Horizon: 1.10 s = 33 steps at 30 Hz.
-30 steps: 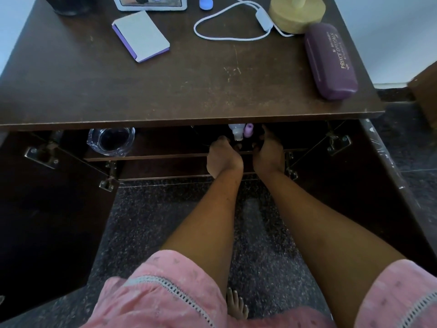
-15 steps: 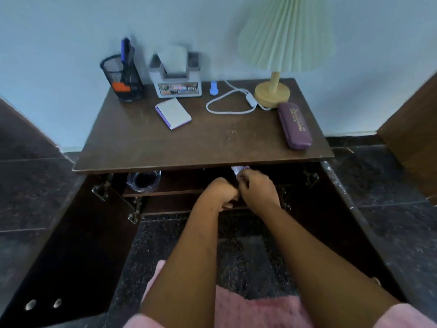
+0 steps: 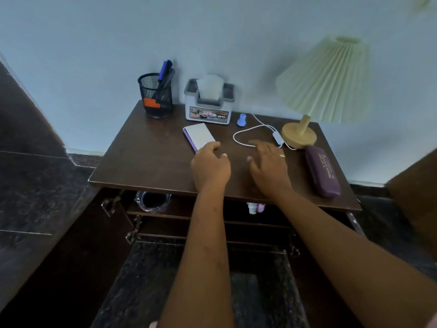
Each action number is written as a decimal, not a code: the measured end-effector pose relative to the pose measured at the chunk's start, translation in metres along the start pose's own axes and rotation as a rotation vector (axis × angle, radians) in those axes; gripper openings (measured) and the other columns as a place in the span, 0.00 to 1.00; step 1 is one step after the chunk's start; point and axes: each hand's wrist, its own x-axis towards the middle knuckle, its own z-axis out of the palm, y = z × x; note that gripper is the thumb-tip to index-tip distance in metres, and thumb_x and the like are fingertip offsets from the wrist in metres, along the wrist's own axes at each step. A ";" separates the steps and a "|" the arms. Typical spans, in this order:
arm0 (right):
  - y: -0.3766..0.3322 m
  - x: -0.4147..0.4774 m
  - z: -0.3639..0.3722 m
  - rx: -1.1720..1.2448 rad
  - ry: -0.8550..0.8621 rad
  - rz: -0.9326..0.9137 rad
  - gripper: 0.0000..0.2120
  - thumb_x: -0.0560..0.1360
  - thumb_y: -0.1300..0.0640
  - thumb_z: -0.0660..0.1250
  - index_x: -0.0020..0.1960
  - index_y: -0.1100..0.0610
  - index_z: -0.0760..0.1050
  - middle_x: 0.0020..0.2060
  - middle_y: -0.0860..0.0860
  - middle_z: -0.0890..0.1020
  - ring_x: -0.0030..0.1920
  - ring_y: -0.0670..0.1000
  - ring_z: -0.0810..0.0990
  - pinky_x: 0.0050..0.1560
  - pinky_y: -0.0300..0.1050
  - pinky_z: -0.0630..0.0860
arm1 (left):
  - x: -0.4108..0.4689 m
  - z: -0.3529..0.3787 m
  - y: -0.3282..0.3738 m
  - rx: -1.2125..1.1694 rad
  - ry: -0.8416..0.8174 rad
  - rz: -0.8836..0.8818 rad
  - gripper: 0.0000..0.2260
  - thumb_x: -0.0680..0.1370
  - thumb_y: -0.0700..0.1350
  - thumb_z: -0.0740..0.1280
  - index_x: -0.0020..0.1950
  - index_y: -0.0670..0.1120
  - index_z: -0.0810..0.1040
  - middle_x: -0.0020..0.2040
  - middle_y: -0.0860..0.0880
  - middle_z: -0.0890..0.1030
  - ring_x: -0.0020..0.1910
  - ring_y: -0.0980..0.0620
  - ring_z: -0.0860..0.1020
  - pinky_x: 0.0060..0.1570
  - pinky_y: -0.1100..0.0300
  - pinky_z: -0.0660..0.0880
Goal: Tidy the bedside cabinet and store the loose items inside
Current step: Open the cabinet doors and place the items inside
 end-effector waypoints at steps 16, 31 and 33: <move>0.016 0.118 0.071 -0.355 -0.131 0.110 0.27 0.75 0.31 0.44 0.73 0.35 0.52 0.77 0.49 0.53 0.77 0.55 0.48 0.65 0.73 0.31 | 0.053 0.030 -0.016 0.722 -0.168 0.061 0.31 0.76 0.63 0.60 0.76 0.61 0.50 0.77 0.44 0.36 0.73 0.33 0.35 0.68 0.32 0.40; 0.000 0.026 0.034 0.303 0.216 -0.038 0.07 0.77 0.56 0.64 0.53 0.57 0.74 0.48 0.55 0.75 0.49 0.53 0.75 0.51 0.40 0.67 | 0.008 -0.021 -0.017 0.676 0.023 0.170 0.17 0.74 0.47 0.67 0.62 0.46 0.70 0.65 0.44 0.64 0.57 0.41 0.67 0.52 0.52 0.71; -0.005 0.003 0.026 0.394 0.257 0.040 0.04 0.77 0.56 0.64 0.47 0.56 0.71 0.41 0.52 0.76 0.43 0.52 0.74 0.44 0.40 0.65 | -0.008 -0.032 -0.014 0.589 -0.016 0.138 0.24 0.71 0.47 0.70 0.65 0.47 0.68 0.64 0.45 0.63 0.57 0.41 0.69 0.53 0.54 0.70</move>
